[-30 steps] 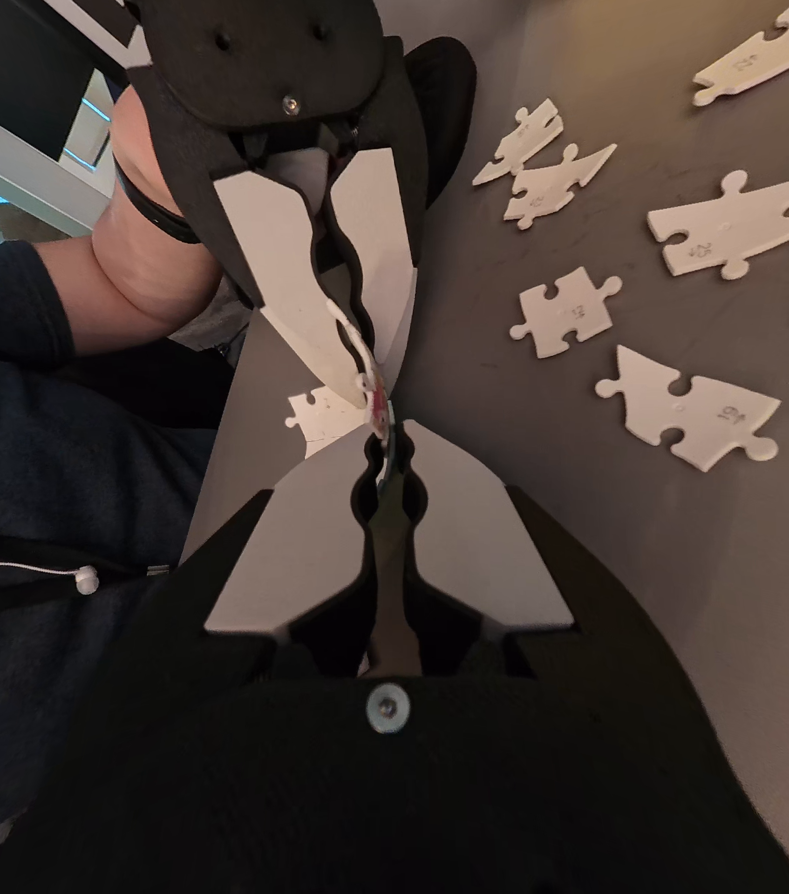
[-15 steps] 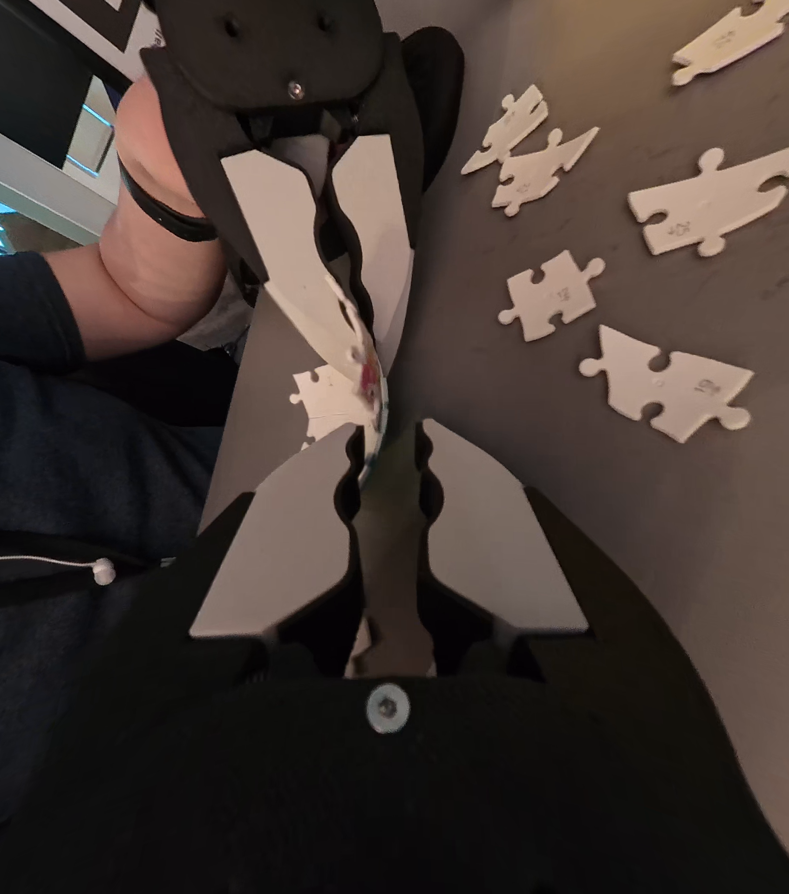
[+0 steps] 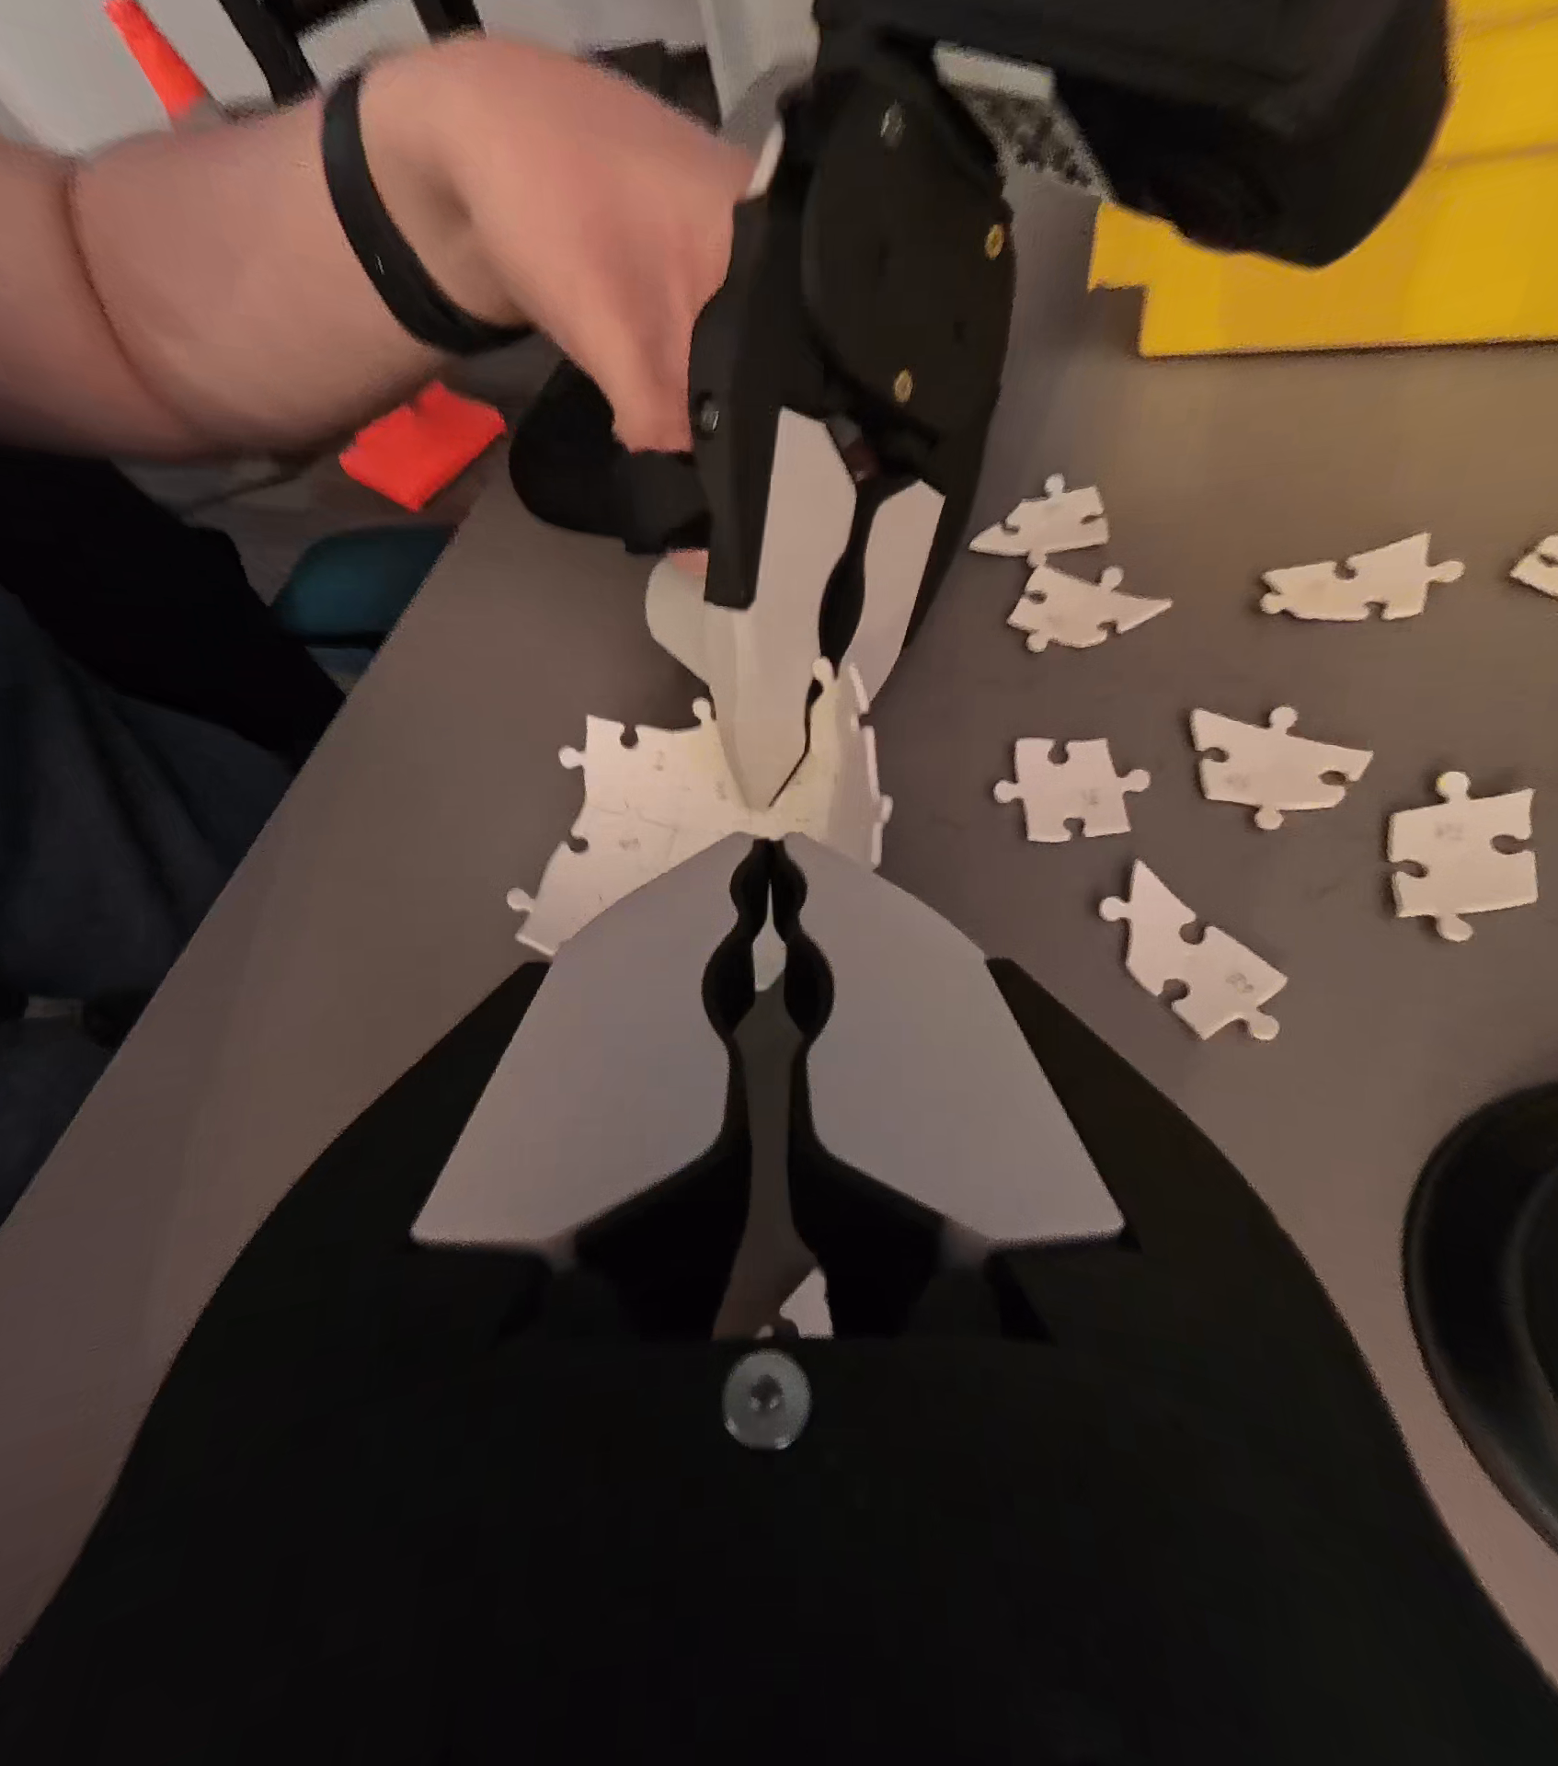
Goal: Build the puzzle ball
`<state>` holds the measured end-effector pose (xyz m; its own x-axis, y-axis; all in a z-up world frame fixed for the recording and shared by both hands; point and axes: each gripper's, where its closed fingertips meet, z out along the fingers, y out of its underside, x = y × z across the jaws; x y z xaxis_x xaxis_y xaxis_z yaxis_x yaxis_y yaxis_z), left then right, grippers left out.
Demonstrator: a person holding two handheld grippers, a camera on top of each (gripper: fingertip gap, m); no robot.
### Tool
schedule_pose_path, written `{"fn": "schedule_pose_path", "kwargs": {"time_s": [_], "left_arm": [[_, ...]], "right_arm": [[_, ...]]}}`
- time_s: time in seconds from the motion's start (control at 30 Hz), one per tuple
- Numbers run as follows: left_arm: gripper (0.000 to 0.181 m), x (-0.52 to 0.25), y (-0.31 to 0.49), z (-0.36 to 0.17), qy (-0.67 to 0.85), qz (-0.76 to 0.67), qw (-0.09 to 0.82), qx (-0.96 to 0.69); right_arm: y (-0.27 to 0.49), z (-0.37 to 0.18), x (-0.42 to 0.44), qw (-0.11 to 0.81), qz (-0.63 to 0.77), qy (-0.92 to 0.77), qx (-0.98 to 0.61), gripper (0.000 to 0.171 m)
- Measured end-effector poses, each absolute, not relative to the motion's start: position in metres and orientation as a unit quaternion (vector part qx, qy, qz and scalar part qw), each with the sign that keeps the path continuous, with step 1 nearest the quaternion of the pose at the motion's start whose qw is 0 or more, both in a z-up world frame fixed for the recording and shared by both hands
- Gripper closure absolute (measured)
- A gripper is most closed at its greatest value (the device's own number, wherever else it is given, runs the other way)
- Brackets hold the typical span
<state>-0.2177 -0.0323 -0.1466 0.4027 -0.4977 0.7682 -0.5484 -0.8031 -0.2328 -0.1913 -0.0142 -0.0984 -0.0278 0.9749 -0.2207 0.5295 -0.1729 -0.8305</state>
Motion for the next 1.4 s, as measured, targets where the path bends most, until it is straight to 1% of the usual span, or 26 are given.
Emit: {"fn": "schedule_pose_path", "kwargs": {"time_s": [0.2, 0.33, 0.43, 0.53, 0.67, 0.87, 1.0, 1.1, 1.2, 1.4], "left_arm": [[0.179, -0.215, -0.048, -0.144, -0.298, 0.469, 0.089, 0.826], [0.177, -0.218, -0.051, -0.147, -0.294, 0.459, 0.108, 0.832], [0.172, -0.219, -0.055, -0.147, -0.295, 0.458, 0.125, 0.829], [0.171, -0.219, -0.057, -0.147, -0.298, 0.453, 0.135, 0.829], [0.17, -0.22, -0.057, -0.147, -0.303, 0.441, 0.143, 0.832], [0.168, -0.218, -0.053, -0.146, -0.307, 0.434, 0.145, 0.835], [0.158, -0.224, -0.046, -0.143, -0.303, 0.416, 0.136, 0.847], [0.156, -0.233, -0.04, -0.138, -0.302, 0.396, 0.119, 0.859], [0.156, -0.236, -0.037, -0.134, -0.299, 0.393, 0.108, 0.863], [0.156, -0.231, -0.018, -0.142, -0.304, 0.349, 0.07, 0.884]], "right_arm": [[-0.036, -0.13, -0.199, 0.212, 0.346, -0.651, -0.641, 0.17], [-0.038, -0.144, -0.202, 0.196, 0.311, -0.668, -0.647, 0.17], [-0.039, -0.149, -0.204, 0.182, 0.31, -0.665, -0.655, 0.17], [-0.039, -0.148, -0.206, 0.181, 0.315, -0.66, -0.658, 0.17], [-0.032, -0.142, -0.209, 0.206, 0.309, -0.658, -0.655, 0.17], [-0.029, -0.146, -0.212, 0.194, 0.289, -0.668, -0.658, 0.17], [-0.028, -0.152, -0.212, 0.183, 0.262, -0.679, -0.661, 0.17], [-0.029, -0.152, -0.212, 0.172, 0.262, -0.679, -0.664, 0.17], [-0.029, -0.152, -0.213, 0.16, 0.269, -0.672, -0.671, 0.17], [-0.029, -0.152, -0.212, 0.136, 0.279, -0.661, -0.683, 0.17]]}}
